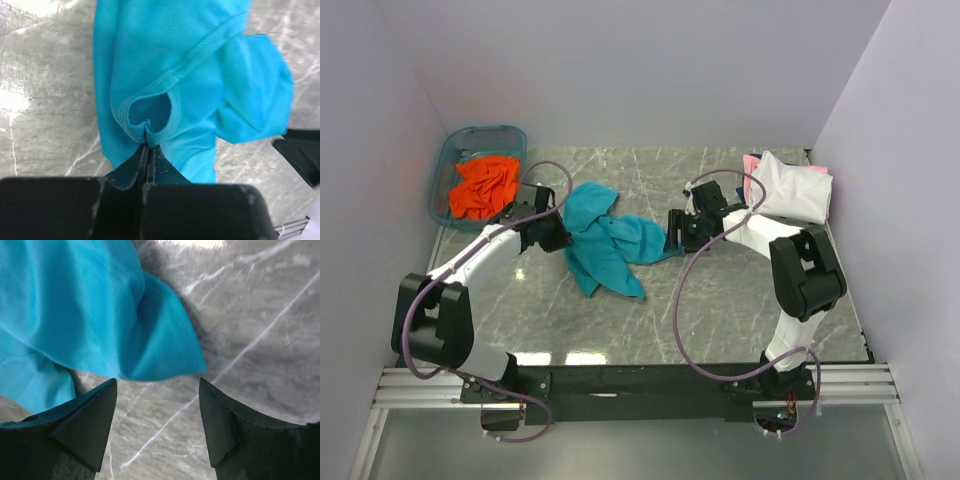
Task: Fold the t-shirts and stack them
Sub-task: Flatten the tshirt out
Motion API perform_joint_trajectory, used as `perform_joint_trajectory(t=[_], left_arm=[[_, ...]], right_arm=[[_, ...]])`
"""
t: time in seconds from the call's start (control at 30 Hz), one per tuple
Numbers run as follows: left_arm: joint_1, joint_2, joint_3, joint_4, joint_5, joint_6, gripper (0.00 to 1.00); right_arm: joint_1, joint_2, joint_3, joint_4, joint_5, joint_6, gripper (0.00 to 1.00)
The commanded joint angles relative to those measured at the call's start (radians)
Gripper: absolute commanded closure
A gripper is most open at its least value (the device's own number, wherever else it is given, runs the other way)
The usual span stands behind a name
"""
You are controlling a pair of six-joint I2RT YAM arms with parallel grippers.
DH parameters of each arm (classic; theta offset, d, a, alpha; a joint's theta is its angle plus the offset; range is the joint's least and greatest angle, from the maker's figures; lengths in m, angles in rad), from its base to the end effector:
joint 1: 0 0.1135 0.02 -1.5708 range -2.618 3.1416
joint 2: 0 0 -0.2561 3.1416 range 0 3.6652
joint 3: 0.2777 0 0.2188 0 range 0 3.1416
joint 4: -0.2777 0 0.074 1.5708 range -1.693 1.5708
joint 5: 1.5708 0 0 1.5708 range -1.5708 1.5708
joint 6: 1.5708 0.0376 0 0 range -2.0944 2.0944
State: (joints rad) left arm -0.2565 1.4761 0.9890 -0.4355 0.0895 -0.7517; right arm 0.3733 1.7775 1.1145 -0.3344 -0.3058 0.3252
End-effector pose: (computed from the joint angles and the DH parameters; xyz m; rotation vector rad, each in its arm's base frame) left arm 0.2672 -0.0735 0.2341 -0.5918 2.4988 -0.5173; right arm 0.3077 0.1327 0.1896 -0.1828 2.6285 0.6467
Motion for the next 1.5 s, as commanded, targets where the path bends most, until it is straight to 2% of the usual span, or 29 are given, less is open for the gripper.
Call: perform_joint_trajectory(t=[0.0, 0.2, 0.33, 0.37, 0.47, 0.53, 0.57, 0.63, 0.83, 1.0, 1.2, 1.47], left_arm=[[0.000, -0.069, 0.045, 0.000, 0.030, 0.011, 1.00], [0.000, -0.123, 0.043, -0.006, 0.027, 0.000, 1.00], [0.000, -0.131, 0.046, -0.020, 0.021, 0.003, 1.00], [0.000, -0.131, 0.046, -0.022, 0.021, 0.005, 1.00], [0.000, -0.140, 0.059, -0.026, 0.026, 0.011, 1.00], [0.000, -0.143, 0.080, -0.028, 0.033, 0.023, 1.00], [0.000, -0.145, 0.091, -0.032, 0.035, 0.026, 1.00], [0.000, -0.145, 0.138, -0.052, 0.026, 0.041, 1.00], [0.005, -0.155, 0.373, -0.143, -0.037, 0.077, 1.00], [0.025, -0.238, 0.499, -0.132, -0.086, 0.068, 1.00], [0.048, -0.399, 0.484, -0.025, -0.132, 0.045, 1.00], [0.053, -0.481, 0.507, -0.060, -0.105, -0.014, 1.00]], right_arm=[[0.006, 0.029, 0.070, 0.035, -0.006, 0.008, 0.27], [0.012, 0.106, 0.130, 0.015, 0.011, -0.014, 0.28], [0.012, 0.143, 0.148, -0.002, -0.010, -0.035, 0.36], [0.013, 0.149, 0.153, -0.008, -0.016, -0.040, 0.47], [0.013, 0.154, 0.166, -0.015, -0.027, -0.049, 0.71], [0.012, 0.158, 0.189, -0.029, -0.030, -0.057, 0.80], [0.010, 0.157, 0.202, -0.049, -0.036, -0.061, 0.89], [0.006, 0.143, 0.238, -0.084, -0.044, -0.071, 1.00], [-0.043, 0.001, 0.367, -0.198, -0.058, -0.069, 1.00], [-0.059, -0.186, 0.514, -0.359, 0.063, -0.113, 1.00], [-0.074, -0.392, 0.580, -0.426, 0.181, -0.133, 1.00], [-0.076, -0.584, 0.676, -0.430, 0.372, -0.170, 1.00]])
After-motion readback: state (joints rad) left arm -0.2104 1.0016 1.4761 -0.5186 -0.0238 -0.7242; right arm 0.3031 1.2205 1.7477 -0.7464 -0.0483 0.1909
